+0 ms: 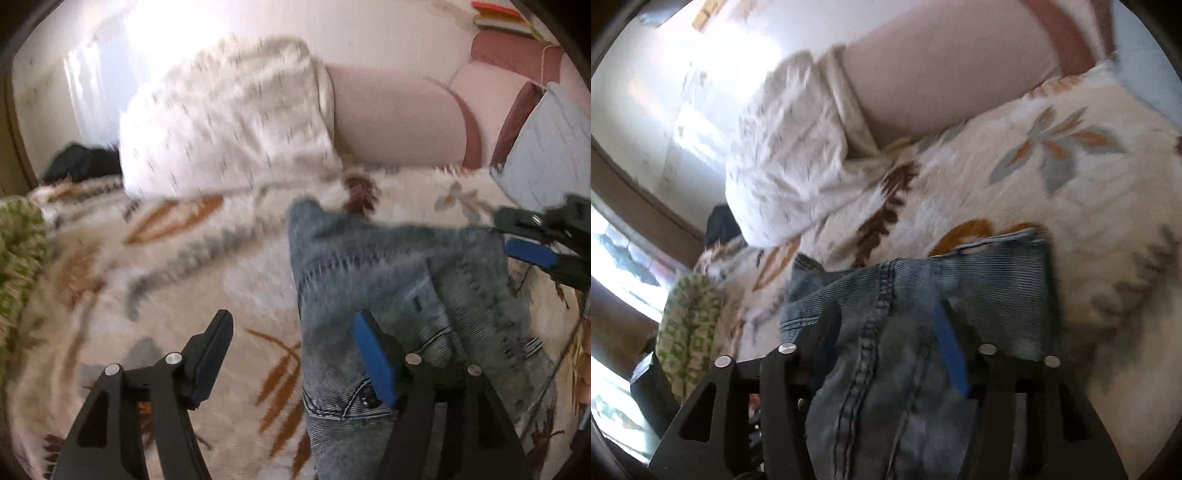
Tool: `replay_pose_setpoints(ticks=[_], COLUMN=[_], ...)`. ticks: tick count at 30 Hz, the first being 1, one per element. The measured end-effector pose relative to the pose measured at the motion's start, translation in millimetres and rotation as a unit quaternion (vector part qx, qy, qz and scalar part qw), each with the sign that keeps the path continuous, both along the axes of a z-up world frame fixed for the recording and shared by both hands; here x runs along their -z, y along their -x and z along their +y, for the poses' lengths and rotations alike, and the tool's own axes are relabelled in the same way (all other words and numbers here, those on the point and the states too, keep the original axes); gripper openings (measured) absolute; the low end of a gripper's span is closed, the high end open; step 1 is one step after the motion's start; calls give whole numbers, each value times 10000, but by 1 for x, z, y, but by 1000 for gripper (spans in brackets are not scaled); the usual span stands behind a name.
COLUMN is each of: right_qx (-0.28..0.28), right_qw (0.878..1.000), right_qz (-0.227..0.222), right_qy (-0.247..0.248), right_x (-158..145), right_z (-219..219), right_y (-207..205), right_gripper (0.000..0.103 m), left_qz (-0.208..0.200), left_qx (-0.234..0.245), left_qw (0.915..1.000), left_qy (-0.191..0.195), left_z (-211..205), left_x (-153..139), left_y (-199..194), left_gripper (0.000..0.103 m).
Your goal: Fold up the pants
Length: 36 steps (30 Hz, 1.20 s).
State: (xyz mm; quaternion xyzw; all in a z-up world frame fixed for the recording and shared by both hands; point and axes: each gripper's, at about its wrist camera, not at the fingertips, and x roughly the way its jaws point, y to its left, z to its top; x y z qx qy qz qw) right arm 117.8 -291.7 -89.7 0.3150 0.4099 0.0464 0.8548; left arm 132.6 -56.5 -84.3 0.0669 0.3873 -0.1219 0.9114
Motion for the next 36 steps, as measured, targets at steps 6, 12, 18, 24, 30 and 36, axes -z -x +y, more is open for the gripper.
replay_pose_setpoints(ticks=[6,12,18,24,30,36], right_qx=[508,794,914,851,927,603], right_qw=[9958,9877,9820,9816,9823,9850], right_qz=[-562,-1013,-1171,-1128,-1038,-871], right_qy=[519,886,1164,1286,1254,1362], right_x=[-51,-76,-83,-83,-78,-66], right_z=[-4,12,24,29,23,35], right_y=[62,117,145,157,161,149], right_gripper=[61,74,74,75,76,76], left_qz=[-838,-1225,-1398,-1426,-1186,-601], left_qx=[-91,-73,-126,-140,-162,-239], left_qw=[9964,9924,9901,9897,9922,9970], left_qy=[-47,28,41,-47,-355,-436], left_z=[5,11,15,17,17,31], left_x=[-50,-79,-92,-88,-63,-37], left_y=[29,49,63,74,72,46], left_gripper=[90,91,97,101,103,103])
